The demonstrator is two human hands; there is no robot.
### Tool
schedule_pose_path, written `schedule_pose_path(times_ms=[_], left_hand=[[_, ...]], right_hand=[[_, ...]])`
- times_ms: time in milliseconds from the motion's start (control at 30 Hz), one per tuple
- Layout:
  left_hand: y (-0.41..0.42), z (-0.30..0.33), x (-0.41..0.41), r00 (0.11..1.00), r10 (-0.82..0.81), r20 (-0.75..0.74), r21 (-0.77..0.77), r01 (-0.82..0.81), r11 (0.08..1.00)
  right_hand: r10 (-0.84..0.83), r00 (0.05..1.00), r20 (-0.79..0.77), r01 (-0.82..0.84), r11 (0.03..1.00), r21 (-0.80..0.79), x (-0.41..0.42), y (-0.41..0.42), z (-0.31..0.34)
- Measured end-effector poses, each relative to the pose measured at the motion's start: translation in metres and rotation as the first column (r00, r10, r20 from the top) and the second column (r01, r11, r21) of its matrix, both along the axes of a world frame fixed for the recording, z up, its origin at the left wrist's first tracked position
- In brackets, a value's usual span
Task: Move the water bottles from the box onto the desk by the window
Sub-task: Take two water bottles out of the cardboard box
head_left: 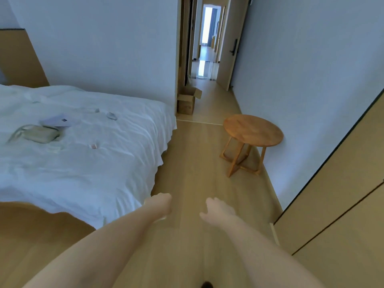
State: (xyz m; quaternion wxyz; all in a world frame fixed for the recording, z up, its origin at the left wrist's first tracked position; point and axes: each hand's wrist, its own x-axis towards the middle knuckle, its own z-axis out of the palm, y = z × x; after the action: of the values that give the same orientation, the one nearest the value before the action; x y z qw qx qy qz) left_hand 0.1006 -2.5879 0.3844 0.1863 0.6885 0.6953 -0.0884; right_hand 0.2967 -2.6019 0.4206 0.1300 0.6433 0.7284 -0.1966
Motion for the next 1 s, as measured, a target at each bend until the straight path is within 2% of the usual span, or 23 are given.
schedule_pose_path(times_ms=[200,400,467,567,667,800,900,1000], left_hand=[[0.160,-0.025,0.008,1.000,-0.005,-0.002,-0.012,0.005,1.000],[0.331,0.009,0.020,0.999,-0.033,-0.004,0.049,0.033,0.998],[0.372,0.013,0.015,0.996,-0.075,-0.057,0.065,0.078,0.995],[0.432,-0.004,-0.002,0.989,-0.075,-0.125,0.003,0.076,0.997],[0.501,-0.026,-0.029,0.993,-0.040,-0.110,-0.112,0.028,0.993],[0.614,-0.036,-0.065,0.995,-0.033,-0.090,-0.138,0.020,0.990],[0.695,-0.015,-0.086,0.996,-0.034,-0.080,-0.134,0.023,0.991],[0.775,0.022,-0.103,0.998,-0.028,-0.054,-0.059,0.025,0.998]], right_hand=[[0.021,1.000,-0.019,-0.021,0.999,0.034,0.008,0.169,-0.015],[0.050,0.999,-0.012,-0.049,0.996,0.077,0.011,0.351,0.018],[0.071,0.997,-0.018,-0.070,0.995,0.072,0.001,0.398,0.021],[0.118,0.993,0.000,-0.118,0.993,0.031,-0.016,0.461,0.007],[0.140,0.989,0.038,-0.140,0.990,-0.007,-0.035,0.529,-0.012],[0.114,0.992,0.057,-0.115,0.993,0.010,-0.058,0.634,-0.020],[0.066,0.997,0.038,-0.066,0.998,0.013,-0.076,0.708,-0.009],[0.028,0.999,-0.027,-0.027,0.999,0.028,-0.096,0.774,0.006]])
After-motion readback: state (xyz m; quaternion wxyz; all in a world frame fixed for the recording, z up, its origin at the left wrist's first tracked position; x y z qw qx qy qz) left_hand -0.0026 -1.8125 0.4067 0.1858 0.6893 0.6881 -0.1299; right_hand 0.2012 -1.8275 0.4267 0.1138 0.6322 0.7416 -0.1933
